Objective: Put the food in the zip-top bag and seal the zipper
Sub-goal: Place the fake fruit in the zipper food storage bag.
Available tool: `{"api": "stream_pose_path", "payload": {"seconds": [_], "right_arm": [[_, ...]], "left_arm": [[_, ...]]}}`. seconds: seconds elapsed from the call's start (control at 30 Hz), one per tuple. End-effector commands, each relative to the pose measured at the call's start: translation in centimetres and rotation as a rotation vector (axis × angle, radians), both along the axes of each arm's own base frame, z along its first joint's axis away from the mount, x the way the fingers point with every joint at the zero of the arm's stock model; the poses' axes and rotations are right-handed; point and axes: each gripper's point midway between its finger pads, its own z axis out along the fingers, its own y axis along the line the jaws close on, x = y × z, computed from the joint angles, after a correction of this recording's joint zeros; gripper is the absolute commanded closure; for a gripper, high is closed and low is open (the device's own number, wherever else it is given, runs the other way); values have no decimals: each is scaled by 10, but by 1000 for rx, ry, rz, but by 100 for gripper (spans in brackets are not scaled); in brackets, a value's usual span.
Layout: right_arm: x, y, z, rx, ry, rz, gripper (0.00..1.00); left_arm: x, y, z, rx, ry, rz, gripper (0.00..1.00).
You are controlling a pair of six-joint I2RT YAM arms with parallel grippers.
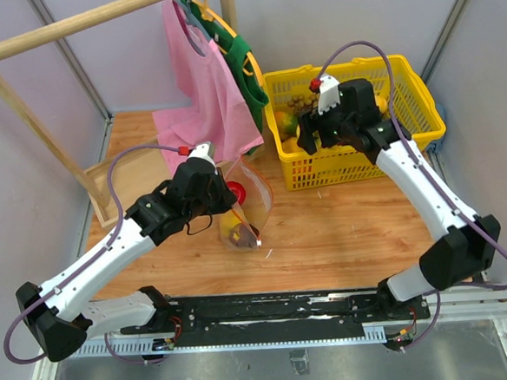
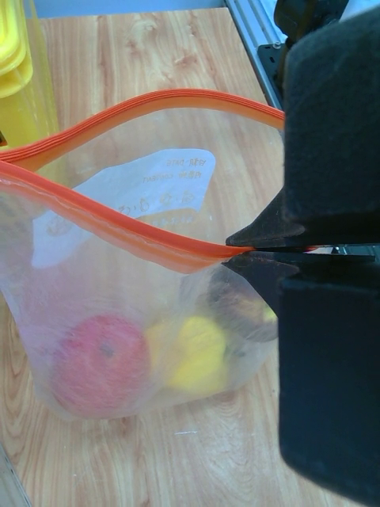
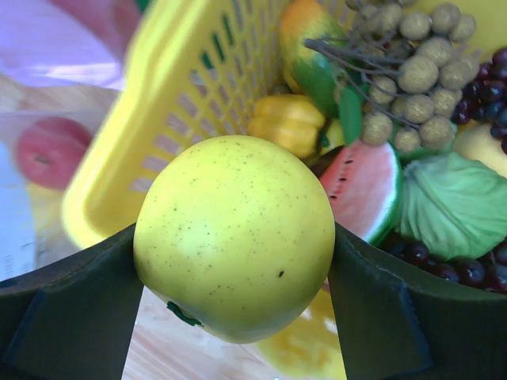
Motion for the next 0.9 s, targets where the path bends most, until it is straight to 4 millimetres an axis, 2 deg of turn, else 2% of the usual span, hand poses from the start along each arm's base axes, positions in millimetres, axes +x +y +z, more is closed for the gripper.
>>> {"api": "stream_pose_path", "payload": {"seconds": [0.0,0.17,0.27,0.47,0.63,0.87], "right_arm": [[-30,29,46,99,-126,89,52],[-72,69,72,169,-207,264,52],[-102,103,75,203,-241,410,51],[-141,149,51,162,-245,611,44],[-148,166,24,105,-223,669,38],[-148,173,0,65,-176,700,20]], "left_arm": [[5,3,8,-13,-36,23,100],[5,5,10,-10,-37,31,100],[5,6,12,-11,-43,36,100],[4,7,11,-23,-40,40,100],[2,8,11,-28,-40,41,100],[1,8,11,-35,-43,43,100]]}}
